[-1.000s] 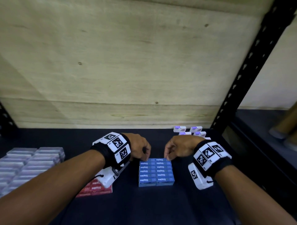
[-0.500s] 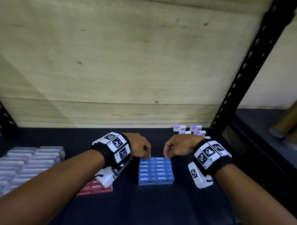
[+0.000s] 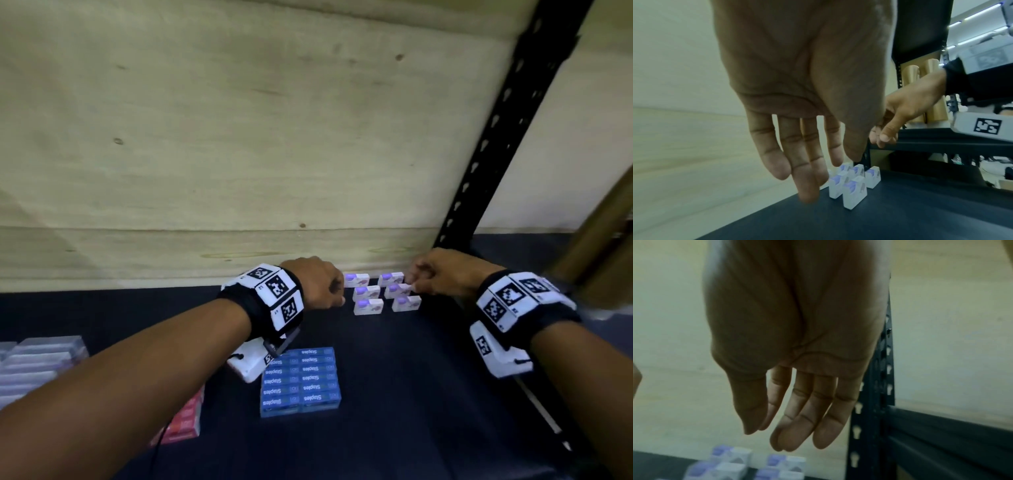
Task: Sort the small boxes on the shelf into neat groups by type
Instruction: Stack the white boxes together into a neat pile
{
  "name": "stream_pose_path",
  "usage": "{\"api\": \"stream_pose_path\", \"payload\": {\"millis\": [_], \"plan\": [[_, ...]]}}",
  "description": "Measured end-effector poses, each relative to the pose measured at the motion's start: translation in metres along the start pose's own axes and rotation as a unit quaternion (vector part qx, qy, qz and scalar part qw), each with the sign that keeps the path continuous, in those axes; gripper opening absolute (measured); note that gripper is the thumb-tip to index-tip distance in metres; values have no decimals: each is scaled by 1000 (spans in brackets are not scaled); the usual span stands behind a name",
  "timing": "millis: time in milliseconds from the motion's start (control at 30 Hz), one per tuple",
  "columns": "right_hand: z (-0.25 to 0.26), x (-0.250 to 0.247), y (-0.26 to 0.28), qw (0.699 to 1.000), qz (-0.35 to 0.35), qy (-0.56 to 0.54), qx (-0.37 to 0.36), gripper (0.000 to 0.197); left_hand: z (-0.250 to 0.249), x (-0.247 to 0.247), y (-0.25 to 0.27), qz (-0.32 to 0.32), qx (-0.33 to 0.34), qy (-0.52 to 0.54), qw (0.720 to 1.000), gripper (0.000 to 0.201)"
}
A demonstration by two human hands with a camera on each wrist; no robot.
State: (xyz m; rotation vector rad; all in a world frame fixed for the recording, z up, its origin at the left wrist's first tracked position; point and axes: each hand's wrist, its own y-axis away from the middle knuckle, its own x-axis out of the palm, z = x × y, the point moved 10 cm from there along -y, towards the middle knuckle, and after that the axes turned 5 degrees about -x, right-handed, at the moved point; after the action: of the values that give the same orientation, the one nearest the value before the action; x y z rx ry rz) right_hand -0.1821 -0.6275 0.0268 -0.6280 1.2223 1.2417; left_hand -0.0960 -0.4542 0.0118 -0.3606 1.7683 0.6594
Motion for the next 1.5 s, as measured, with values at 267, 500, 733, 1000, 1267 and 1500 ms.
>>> {"api": "stream_pose_path", "payload": {"millis": [267,500,733,1000,1267,1500], "plan": [[-40,18,-16,997,33,49,53,20,-41,7,-52,-40,12,-73,996,27],[-47,35,-36,993,42,93,56,23,-42,24,-71,4,-5,-74,997,34],[-42,36,-37,992,27,109,53,17,-51,28,-71,11,2,-105,994,28],[-31,50,-18,987,90,125,36,14,-67,36,-40,47,20,-70,996,29],[-16,71,33,986,135,93,20,13,-80,60,4,101,28,-42,994,28],[-17,89,56,987,144,68,29,18,-92,70,19,84,32,-38,995,23]]}}
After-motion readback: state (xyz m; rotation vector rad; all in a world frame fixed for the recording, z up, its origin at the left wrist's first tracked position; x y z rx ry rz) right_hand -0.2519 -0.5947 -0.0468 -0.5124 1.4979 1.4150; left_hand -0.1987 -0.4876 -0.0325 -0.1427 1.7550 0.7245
